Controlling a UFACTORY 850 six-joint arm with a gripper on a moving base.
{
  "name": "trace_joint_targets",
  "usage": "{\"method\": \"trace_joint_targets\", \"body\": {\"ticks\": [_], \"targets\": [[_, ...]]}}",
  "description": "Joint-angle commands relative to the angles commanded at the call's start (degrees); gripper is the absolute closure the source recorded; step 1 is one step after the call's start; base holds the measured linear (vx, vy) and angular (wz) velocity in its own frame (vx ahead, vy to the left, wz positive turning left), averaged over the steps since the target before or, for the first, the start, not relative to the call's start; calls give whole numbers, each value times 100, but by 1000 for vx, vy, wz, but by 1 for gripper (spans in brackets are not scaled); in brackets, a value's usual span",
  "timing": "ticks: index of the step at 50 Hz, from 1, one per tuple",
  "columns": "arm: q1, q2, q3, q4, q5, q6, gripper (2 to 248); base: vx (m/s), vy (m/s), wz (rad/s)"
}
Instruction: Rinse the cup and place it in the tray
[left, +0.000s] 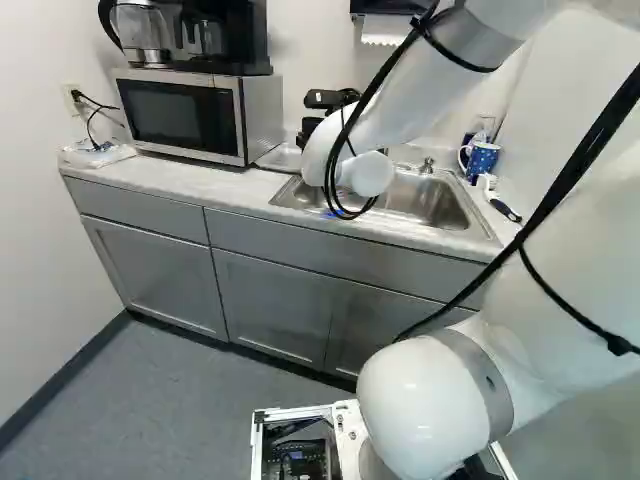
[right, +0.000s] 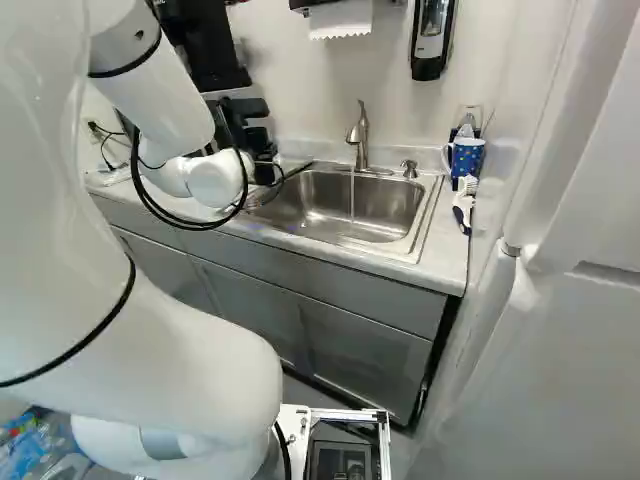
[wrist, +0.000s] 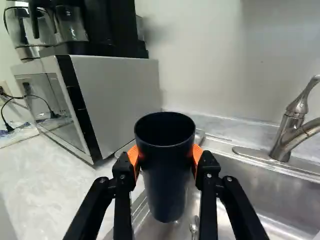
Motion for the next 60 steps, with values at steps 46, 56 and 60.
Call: {"method": "trace_joint_targets", "body": {"ticks": [46,56,60], "targets": [[-877,-278,114,0,97,0,128,0,0,0],[-1066,-314,211,0,217,0,128,0,0,0],[-1143,-326,252,0,250,0,128,0,0,0]]}}
